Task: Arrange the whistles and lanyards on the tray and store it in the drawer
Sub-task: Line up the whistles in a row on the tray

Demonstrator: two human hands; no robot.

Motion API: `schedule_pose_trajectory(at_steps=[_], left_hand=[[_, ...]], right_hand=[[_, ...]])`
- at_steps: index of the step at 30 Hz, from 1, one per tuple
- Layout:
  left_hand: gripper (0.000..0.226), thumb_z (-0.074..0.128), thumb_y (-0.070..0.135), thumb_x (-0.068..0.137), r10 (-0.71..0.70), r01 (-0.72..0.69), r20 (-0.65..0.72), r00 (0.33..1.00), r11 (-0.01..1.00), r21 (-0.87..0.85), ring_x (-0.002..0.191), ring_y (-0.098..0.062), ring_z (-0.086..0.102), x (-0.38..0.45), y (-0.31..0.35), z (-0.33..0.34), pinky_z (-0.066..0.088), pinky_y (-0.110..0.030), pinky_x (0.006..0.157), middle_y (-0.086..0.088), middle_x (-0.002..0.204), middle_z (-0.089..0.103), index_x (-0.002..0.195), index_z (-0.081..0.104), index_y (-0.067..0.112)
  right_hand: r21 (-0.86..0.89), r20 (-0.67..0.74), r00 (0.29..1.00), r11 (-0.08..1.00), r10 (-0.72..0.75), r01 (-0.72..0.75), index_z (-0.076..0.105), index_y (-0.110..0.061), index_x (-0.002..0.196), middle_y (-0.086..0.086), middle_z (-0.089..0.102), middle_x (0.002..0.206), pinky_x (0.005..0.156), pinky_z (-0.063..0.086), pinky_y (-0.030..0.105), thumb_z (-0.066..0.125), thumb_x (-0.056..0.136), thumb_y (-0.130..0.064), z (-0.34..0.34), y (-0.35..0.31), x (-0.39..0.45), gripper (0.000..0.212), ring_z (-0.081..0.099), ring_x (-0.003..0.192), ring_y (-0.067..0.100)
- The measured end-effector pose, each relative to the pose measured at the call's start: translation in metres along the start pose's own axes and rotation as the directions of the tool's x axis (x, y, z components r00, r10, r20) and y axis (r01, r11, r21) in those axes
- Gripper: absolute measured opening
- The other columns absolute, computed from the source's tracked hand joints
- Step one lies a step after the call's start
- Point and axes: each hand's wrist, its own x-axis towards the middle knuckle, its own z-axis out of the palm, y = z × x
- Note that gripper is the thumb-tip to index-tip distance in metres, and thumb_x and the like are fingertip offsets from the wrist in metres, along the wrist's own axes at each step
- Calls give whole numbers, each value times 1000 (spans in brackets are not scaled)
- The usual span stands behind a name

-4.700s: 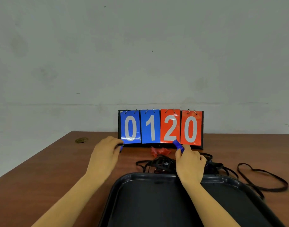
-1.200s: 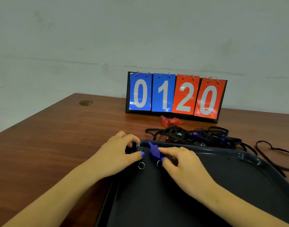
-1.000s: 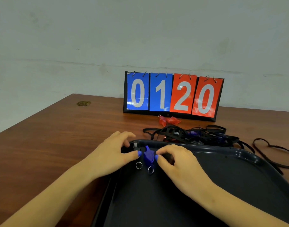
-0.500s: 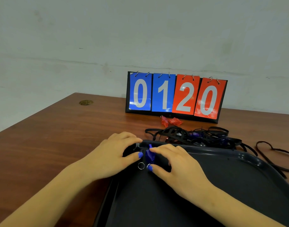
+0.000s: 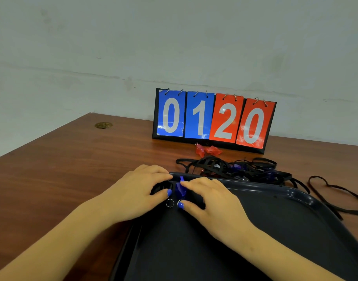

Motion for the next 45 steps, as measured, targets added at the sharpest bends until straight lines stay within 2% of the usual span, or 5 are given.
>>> schedule_pose_trajectory(at_steps=[10, 16, 21, 33, 45], left_hand=[[70, 20, 65, 79, -22, 23, -16, 1000, 998, 52, 135, -2, 21, 1, -3, 1, 17, -30, 114, 17, 147, 31, 140, 34, 33], [89, 0, 70, 66, -46, 50, -124, 991, 998, 28, 128, 12, 6, 1, -4, -3, 2, -28, 113, 20, 149, 26, 140, 33, 33], [107, -15, 84, 59, 9, 5, -159, 987, 996, 88, 130, 10, 11, -1, -6, -1, 6, -27, 114, 22, 145, 31, 138, 38, 35], [34, 34, 46, 89, 383, -303, -333, 862, 914, 269, 85, 1, 58, 25, 101, -13, 32, -14, 82, 21, 94, 62, 106, 62, 35], [19, 42, 22, 92, -96, 118, -215, 972, 989, 89, 95, -16, 50, 124, 112, 43, 47, -29, 81, 0, 102, 54, 99, 59, 17]], right_hand=[[18, -15, 1000, 1000, 19, -19, 31, -42, 139, -26, 43, 132, 79, 32, 14, 45, 87, -56, 0, 0, -1, 56, 36, 101, -3], [3, -53, 998, 1000, -14, 14, 35, -38, 137, -24, 44, 131, 86, 38, 17, 6, 76, -66, 2, -1, -5, 74, 38, 116, -1], [99, -77, 997, 995, 28, -20, 41, -36, 132, -20, 44, 128, 89, 41, 24, 27, 95, -51, -4, -3, -4, 43, 42, 116, 3], [50, -450, 855, 963, 259, -266, 63, -19, 87, -3, 63, 80, 67, 42, 26, 38, 97, -28, -54, 74, 4, 28, 51, 75, 13], [-27, -270, 929, 962, 253, -270, 55, -25, 127, -6, 55, 131, 116, 16, 30, 39, 91, -12, -37, 118, 1, 41, 38, 131, 12]])
